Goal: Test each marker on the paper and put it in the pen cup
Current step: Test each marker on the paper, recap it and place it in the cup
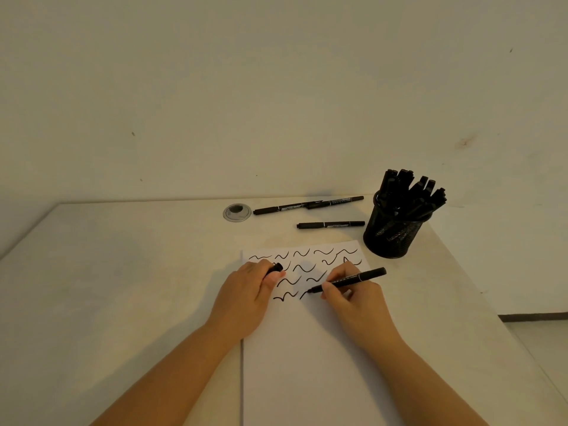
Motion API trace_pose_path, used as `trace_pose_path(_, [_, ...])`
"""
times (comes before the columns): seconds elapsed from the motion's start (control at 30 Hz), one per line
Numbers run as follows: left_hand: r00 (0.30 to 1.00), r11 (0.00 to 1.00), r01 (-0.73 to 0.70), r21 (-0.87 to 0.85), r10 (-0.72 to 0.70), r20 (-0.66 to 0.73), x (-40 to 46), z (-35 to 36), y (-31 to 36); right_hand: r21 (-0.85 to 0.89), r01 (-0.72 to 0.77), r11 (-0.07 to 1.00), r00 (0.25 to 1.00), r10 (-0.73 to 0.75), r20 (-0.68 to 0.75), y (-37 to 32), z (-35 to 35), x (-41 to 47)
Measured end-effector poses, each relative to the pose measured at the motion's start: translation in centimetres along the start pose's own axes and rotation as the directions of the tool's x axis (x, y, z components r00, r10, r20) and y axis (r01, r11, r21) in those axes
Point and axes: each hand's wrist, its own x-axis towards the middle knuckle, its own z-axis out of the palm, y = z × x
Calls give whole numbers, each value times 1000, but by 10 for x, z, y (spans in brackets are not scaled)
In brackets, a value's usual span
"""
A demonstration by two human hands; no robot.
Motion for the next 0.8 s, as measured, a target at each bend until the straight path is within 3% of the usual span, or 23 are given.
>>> trace_pose_path(0.1, [1000, 1000, -9, -15, 9, -4, -1, -2, 3, -41, -5, 999, 998, 3, -61, 1, -4, 1])
trace_pose_path(0.23, [1000, 1000, -2, -13, 2, 0, -2, -4, 6, -114, -28, 993, 963, -4, -268, 2, -15, 2])
trace_pose_path(0.37, [1000, 1000, 0, 0, 0, 5, -2, -5, 6, 26, -34, 999, 922, 41, -385, -2, -23, 3])
trace_pose_path(0.5, [997, 998, -54, 24, 55, -61, -4, -3, 5, 383, -126, 915, 927, 246, -282, -11, -24, 3])
trace_pose_path(0.63, [992, 995, -103, 19, 104, -66, -5, -5, 9, 737, -190, 649, 935, 348, -66, -16, -17, 5])
trace_pose_path(0.7, [992, 993, -121, 5, 121, -44, -6, -6, 10, 802, -160, 575, 950, 310, -33, -15, -10, 4])
trace_pose_path(0.8, [989, 989, -144, -27, 144, -27, -7, -6, 11, 764, -127, 632, 971, 237, -35, -8, -3, 0])
